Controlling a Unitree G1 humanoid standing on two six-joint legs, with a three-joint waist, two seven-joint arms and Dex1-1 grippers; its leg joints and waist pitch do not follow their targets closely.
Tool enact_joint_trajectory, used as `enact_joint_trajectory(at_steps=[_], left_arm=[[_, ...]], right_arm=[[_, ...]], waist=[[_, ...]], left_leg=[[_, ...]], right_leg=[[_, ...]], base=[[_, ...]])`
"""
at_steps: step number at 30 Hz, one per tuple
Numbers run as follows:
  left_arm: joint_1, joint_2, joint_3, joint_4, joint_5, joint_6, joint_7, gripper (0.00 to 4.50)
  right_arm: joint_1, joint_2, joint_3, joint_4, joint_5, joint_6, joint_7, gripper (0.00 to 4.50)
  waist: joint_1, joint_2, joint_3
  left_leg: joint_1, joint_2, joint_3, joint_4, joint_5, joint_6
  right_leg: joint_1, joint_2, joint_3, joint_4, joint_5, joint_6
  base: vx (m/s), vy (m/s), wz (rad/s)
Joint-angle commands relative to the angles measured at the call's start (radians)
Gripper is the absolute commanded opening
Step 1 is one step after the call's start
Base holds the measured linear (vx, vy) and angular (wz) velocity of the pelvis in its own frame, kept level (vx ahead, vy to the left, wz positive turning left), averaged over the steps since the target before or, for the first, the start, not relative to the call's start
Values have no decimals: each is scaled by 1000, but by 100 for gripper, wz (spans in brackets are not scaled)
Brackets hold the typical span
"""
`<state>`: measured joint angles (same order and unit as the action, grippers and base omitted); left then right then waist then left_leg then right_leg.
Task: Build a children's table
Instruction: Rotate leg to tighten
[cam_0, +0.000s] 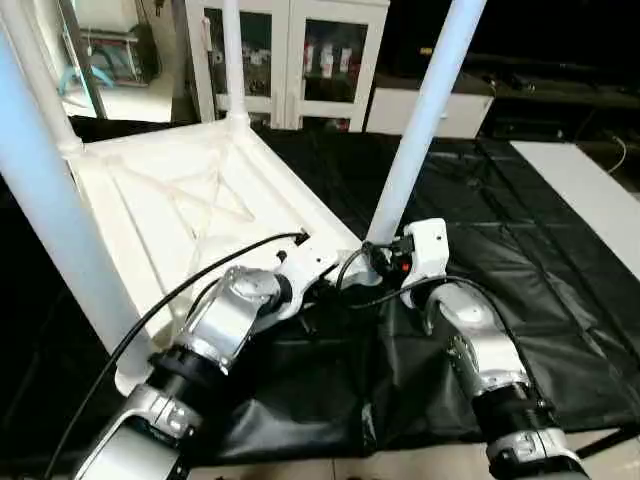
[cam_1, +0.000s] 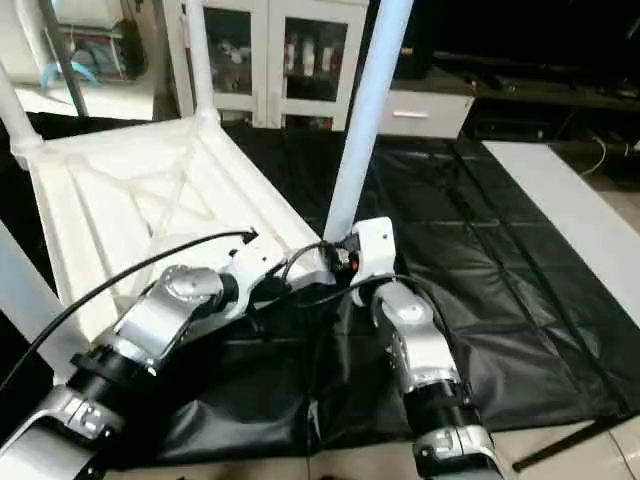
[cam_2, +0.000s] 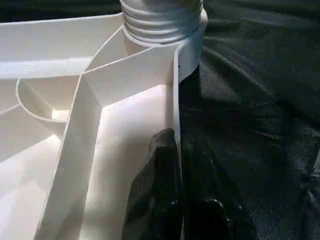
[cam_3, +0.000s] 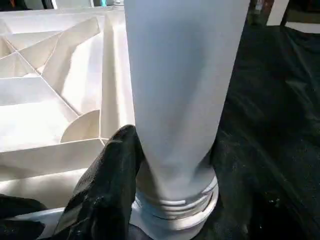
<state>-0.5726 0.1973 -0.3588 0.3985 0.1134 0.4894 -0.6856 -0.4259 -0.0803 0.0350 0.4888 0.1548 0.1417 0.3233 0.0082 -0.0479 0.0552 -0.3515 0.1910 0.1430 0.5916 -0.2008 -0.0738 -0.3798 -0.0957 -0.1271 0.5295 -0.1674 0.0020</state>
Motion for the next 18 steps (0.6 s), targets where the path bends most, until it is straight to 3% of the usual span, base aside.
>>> enact_joint_trajectory(at_steps=[1,2,5,9,10,11,13,14,17,18], left_arm=[[-31,-8,-9,-18,9,-46,6,0],[-27,0,-10,-18,11,-47,3,0],[-19,14,-10,-22,11,-52,-8,0],[22,88,-24,-75,-5,-72,-104,0],[24,91,-25,-78,-6,-74,-111,0],[38,116,-35,-99,-15,-86,-153,0],[76,179,-59,-151,-57,-138,-291,0],[89,199,-65,-168,-72,-153,-335,0],[101,225,-78,-185,-82,-166,-382,0],[101,225,-78,-185,-82,-166,-382,0]], right_arm=[[32,-2,21,5,4,15,58,191],[39,-10,20,-14,15,7,80,191],[53,-21,4,-51,48,15,114,261],[89,-111,-33,-166,131,54,252,272],[90,-115,-34,-169,134,56,258,300],[94,-149,-36,-190,148,71,304,300],[113,-241,-26,-244,186,107,446,310],[122,-274,-18,-261,196,116,499,324],[133,-310,-7,-275,199,114,553,345],[133,-310,-7,-275,199,114,553,349]], waist=[[-4,9,-40],[-2,8,-41],[9,7,-44],[24,6,-47],[28,2,-48],[30,4,-50],[40,-3,-59],[46,-4,-55],[59,-5,-55],[61,-3,-63]], left_leg=[[23,41,-26,-100,-591,-38],[21,40,-24,-100,-574,-35],[19,42,-17,-101,-515,-25],[2,46,-9,-106,-423,-7],[0,44,-6,-105,-402,-3],[4,45,-2,-102,-374,-3],[-4,43,2,-95,-290,17],[-3,47,10,-93,-260,37],[12,45,25,-84,-265,44],[8,44,28,-81,-210,44]], right_leg=[[16,-74,28,-85,-582,-64],[16,-75,32,-83,-578,-71],[14,-77,48,-74,-530,-94],[25,-74,62,-55,-433,-124],[25,-74,64,-50,-432,-126],[21,-75,68,-47,-422,-138],[32,-73,74,-32,-335,-157],[24,-67,81,-24,-306,-167],[6,-64,92,-25,-351,-180],[13,-60,90,-10,-272,-204]], base=[[0,0,0],[0,0,0],[0,0,0],[0,0,0],[0,0,0],[0,0,0],[0,0,0],[53,-37,2],[75,-43,9],[79,-35,4]])
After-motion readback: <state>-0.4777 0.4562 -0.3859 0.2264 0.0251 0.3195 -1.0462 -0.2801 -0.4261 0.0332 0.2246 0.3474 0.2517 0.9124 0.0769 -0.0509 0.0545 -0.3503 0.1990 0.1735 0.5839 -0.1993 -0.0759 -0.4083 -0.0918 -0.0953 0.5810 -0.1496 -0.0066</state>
